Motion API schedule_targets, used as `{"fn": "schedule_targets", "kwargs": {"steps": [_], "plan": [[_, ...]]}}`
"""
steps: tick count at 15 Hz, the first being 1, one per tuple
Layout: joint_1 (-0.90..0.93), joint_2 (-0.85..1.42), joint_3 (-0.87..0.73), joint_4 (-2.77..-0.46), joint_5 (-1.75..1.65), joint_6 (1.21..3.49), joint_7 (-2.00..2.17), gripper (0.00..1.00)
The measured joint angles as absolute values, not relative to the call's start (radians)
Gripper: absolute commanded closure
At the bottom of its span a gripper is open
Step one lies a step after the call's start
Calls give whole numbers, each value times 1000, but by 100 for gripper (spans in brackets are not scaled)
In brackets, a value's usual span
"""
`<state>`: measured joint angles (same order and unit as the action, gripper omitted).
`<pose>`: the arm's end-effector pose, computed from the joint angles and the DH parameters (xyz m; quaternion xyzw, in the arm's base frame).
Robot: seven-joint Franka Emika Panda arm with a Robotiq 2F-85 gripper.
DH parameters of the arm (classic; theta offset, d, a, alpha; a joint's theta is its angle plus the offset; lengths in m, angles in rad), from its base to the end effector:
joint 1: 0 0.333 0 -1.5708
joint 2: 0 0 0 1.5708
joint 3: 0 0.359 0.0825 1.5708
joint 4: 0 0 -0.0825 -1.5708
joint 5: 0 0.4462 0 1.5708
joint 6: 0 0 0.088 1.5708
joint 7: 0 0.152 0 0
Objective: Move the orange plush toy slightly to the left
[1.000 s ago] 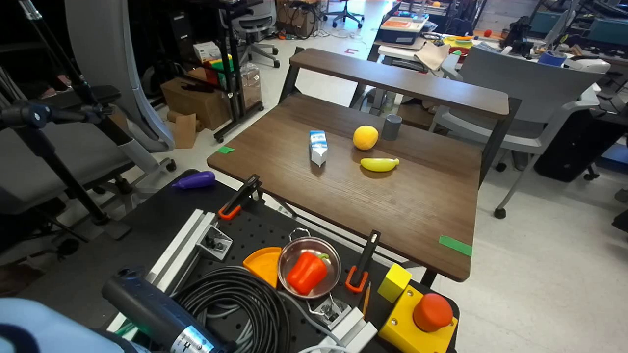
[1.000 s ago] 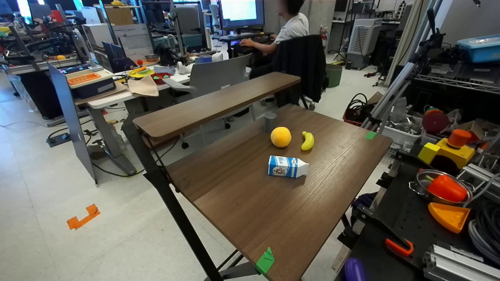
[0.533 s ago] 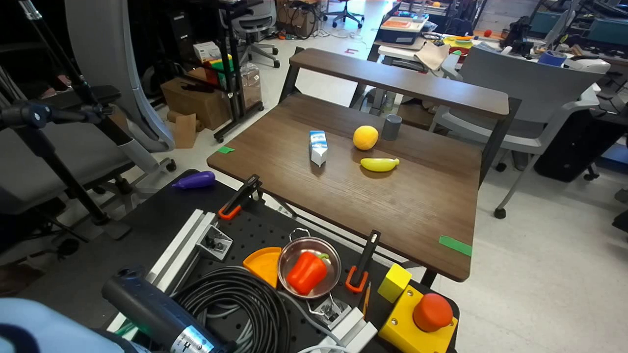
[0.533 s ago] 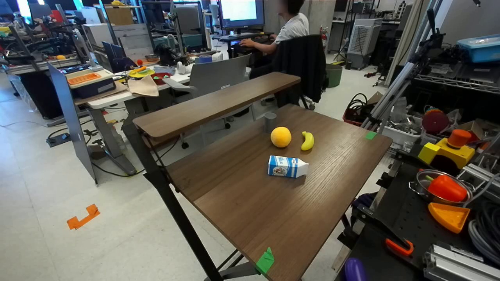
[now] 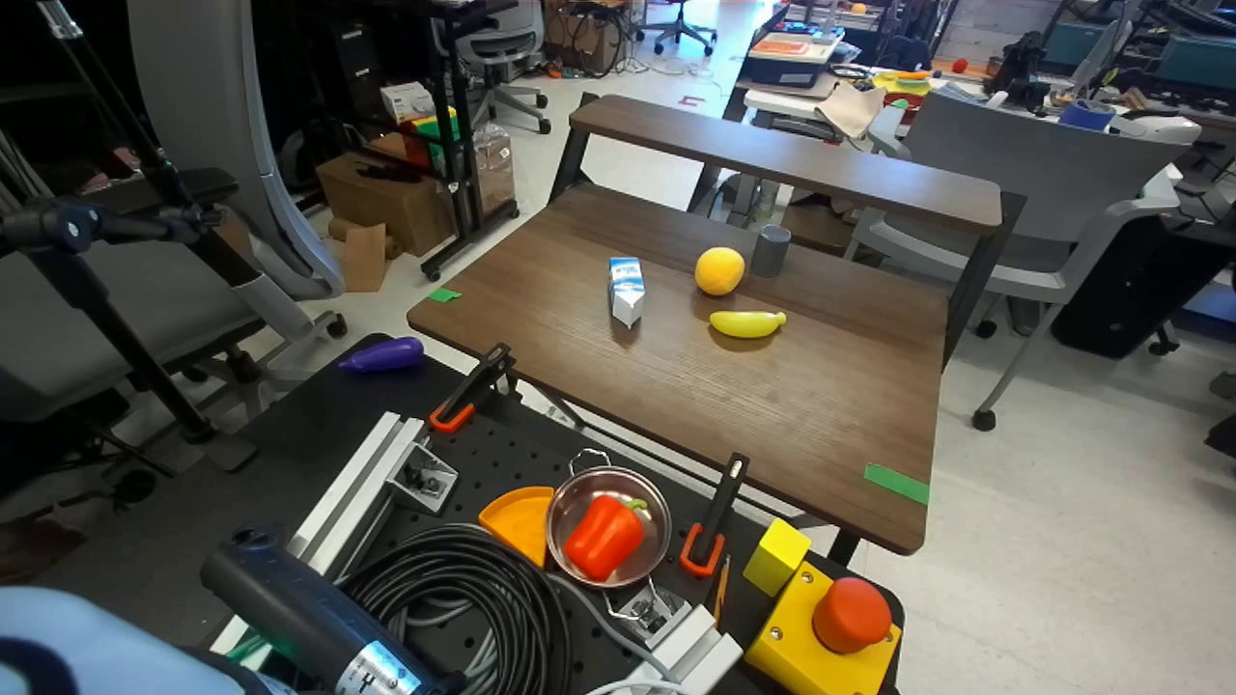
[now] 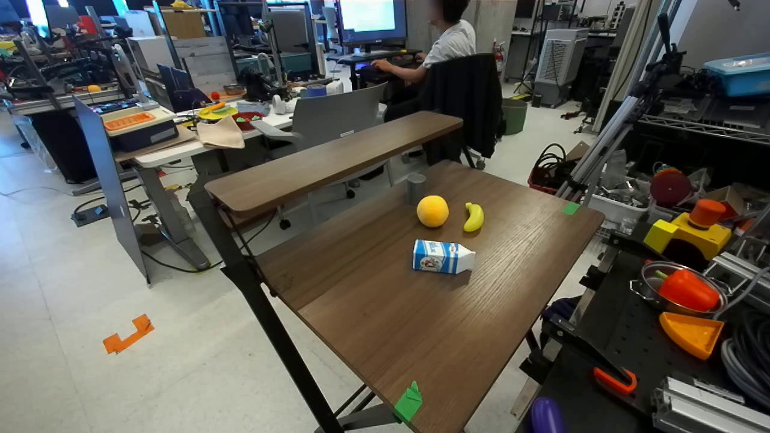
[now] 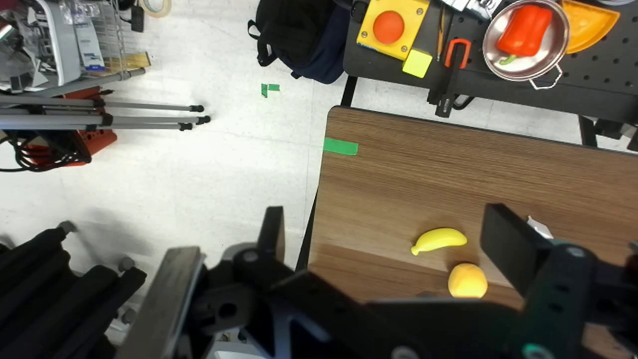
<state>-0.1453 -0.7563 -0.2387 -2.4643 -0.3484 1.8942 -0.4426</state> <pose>0.3430 -0.1904 0.5306 0.9878 0.0942 0.0485 0.1143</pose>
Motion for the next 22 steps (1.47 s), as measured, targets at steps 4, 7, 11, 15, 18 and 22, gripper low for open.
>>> {"fn": "schedule_targets", "kwargs": {"steps": [4,7,11,15,18,22], "plan": [[-145,-756,-239,-2464,-348,1894,-443,0],[-144,-754,-239,-2464,-348,1894,-443,0],[-96,-641,-241,-2423,-334,1925,-447,0],[-11,-401,-243,-2294,-232,1976,-500,0],[34,-209,-218,-2169,-136,1983,-524,0],[45,38,-127,-2021,-56,1993,-488,0]]}}
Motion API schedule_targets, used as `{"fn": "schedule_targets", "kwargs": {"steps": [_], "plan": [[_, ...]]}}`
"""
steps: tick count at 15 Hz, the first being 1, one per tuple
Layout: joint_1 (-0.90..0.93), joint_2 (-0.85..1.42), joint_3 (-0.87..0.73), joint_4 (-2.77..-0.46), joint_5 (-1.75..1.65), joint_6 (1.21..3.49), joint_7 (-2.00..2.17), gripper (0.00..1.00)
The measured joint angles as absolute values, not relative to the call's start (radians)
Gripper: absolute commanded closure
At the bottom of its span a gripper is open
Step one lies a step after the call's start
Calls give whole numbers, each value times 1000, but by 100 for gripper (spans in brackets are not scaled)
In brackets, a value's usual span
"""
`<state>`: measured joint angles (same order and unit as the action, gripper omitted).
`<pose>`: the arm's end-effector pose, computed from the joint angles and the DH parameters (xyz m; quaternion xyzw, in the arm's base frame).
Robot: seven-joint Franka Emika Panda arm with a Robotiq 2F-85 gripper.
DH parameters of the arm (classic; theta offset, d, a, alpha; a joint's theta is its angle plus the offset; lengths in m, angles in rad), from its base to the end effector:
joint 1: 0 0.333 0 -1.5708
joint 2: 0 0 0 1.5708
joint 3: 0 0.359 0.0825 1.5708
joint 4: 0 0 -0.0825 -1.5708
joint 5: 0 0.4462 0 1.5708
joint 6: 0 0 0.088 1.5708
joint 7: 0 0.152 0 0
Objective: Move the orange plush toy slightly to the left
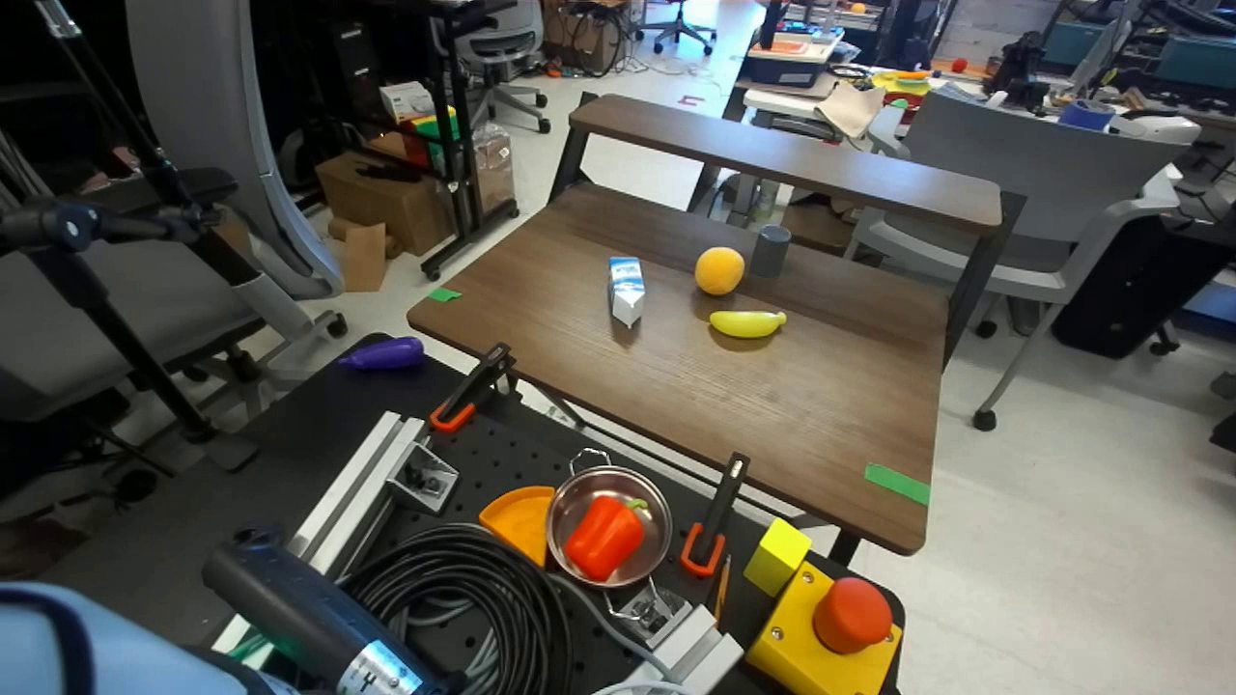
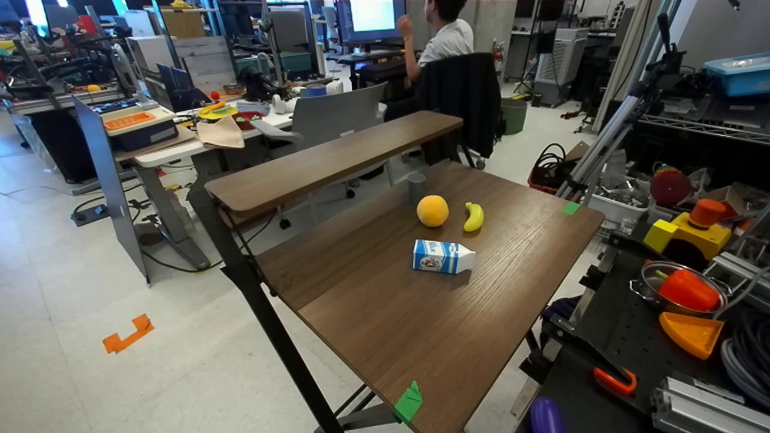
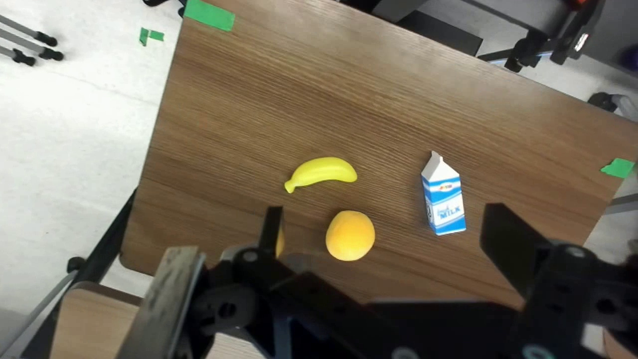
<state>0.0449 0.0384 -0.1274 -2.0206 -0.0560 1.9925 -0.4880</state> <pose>0.6042 -0.0554 0.3950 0.9761 0.2132 -0.0395 0.0172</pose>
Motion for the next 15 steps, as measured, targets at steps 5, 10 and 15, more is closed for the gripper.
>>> {"fn": "schedule_targets", "kwargs": {"steps": [5,10,15], "plan": [[43,336,-42,-1830,-47,2026,-336,0],[23,545,-22,-1697,-34,2080,-222,0],[8,653,-7,-1662,-30,2154,-192,0]]}}
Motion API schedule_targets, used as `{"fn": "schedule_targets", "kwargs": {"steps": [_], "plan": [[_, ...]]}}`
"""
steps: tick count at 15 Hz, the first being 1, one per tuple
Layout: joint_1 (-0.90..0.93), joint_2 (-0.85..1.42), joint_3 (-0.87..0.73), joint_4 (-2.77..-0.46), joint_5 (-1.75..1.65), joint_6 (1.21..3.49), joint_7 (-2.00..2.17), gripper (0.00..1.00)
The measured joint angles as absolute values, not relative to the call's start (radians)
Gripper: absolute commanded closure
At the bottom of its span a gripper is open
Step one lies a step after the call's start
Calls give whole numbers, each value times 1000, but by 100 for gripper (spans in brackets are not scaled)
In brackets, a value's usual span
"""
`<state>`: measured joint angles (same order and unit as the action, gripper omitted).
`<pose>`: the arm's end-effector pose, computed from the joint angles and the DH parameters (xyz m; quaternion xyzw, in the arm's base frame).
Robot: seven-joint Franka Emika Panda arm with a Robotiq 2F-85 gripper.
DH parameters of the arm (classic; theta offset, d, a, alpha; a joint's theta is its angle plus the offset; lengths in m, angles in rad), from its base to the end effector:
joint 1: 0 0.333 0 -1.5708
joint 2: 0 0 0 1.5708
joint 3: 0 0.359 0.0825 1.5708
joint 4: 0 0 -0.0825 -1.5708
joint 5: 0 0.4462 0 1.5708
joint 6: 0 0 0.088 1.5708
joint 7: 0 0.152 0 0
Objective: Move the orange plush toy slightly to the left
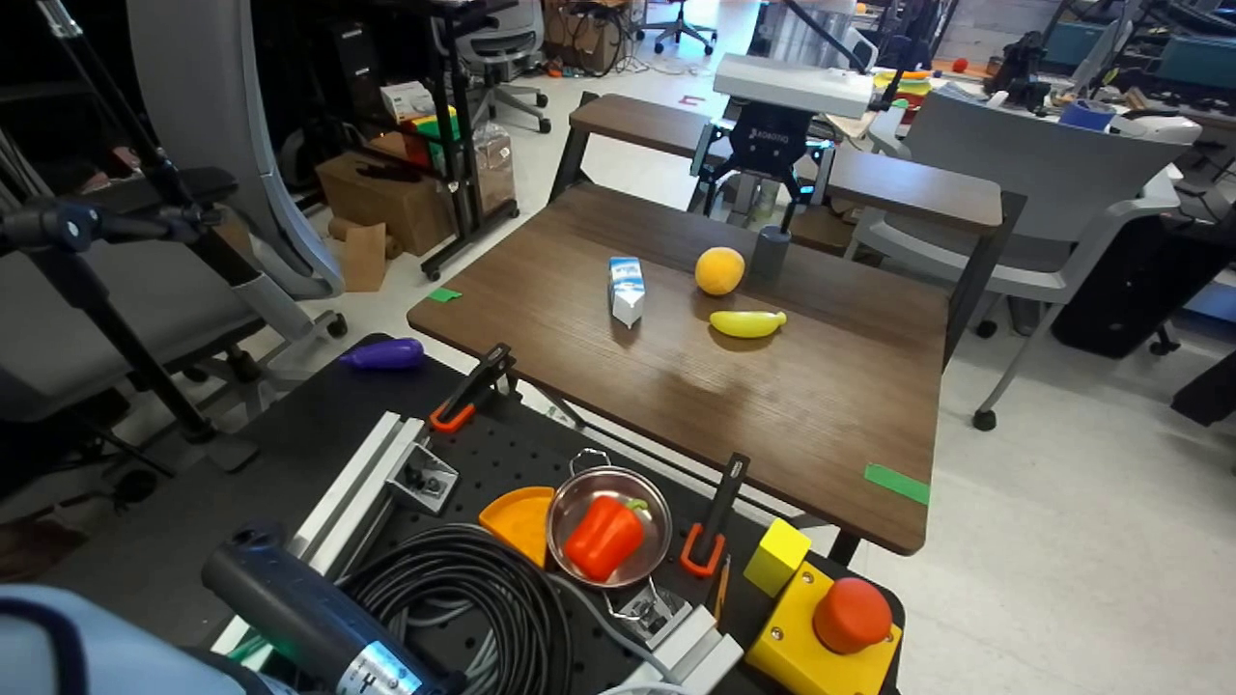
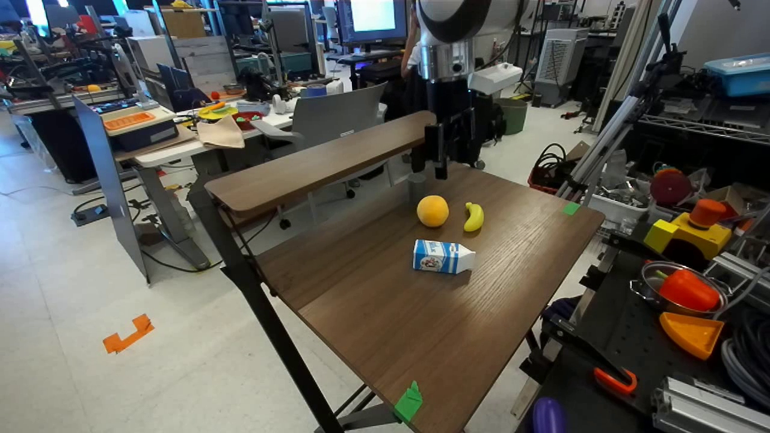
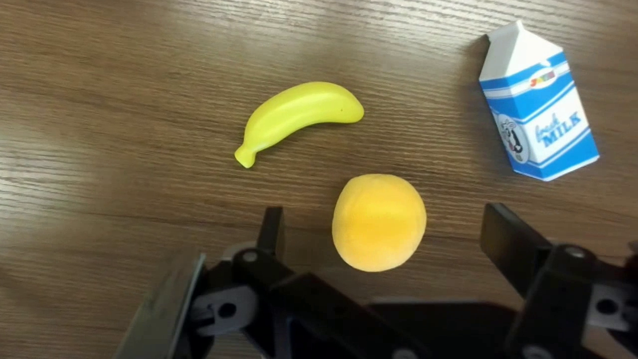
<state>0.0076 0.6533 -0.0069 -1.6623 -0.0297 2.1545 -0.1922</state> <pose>0.7302 -0.0015 0.1620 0.9910 0.1056 -0.0814 0.0061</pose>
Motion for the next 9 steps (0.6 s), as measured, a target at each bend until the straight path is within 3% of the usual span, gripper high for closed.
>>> {"fn": "schedule_targets", "kwargs": {"steps": [9], "plan": [[35,795,1,-1581,-55,2209,-139,0]]}}
